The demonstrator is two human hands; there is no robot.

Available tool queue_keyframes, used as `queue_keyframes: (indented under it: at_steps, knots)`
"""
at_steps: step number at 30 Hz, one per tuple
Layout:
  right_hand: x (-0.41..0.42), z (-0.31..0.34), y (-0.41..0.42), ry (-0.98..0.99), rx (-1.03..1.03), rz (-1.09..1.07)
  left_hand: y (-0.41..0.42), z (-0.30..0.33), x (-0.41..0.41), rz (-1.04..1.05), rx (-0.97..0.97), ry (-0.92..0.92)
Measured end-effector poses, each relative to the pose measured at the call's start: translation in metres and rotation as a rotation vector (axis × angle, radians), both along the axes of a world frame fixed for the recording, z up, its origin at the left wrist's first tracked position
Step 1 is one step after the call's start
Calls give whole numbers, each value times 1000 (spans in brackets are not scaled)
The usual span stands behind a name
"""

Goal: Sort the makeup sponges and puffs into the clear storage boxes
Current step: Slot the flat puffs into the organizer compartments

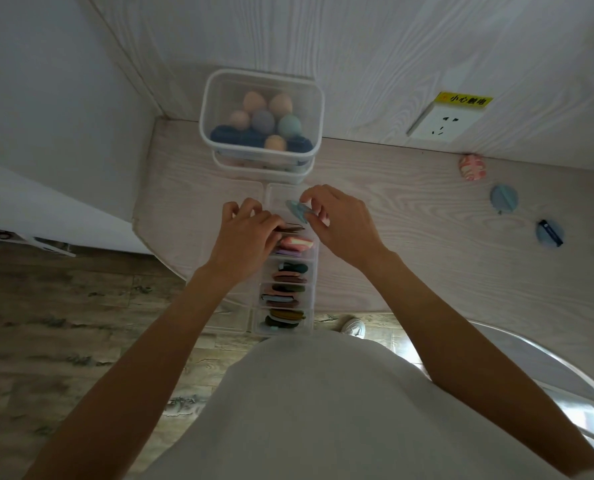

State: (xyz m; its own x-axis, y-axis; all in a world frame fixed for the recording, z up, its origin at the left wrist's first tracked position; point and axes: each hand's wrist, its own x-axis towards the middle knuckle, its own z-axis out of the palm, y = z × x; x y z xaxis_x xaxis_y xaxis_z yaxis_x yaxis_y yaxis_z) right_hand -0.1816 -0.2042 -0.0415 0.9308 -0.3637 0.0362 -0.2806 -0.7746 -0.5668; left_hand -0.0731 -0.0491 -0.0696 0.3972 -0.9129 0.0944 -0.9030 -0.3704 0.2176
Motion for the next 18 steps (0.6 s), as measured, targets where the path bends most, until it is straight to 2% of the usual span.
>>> queue_keyframes:
  at_steps: [5,14,18]
  knots:
    - [4,-8,5,81,-119,25,0,2,0,7,15,27]
    - [1,-14,4,36,-246,-63,-2,2,1,-31,91,10]
    - [7,-17,7,47,-362,-89,-3,1,-3,-37,109,-10]
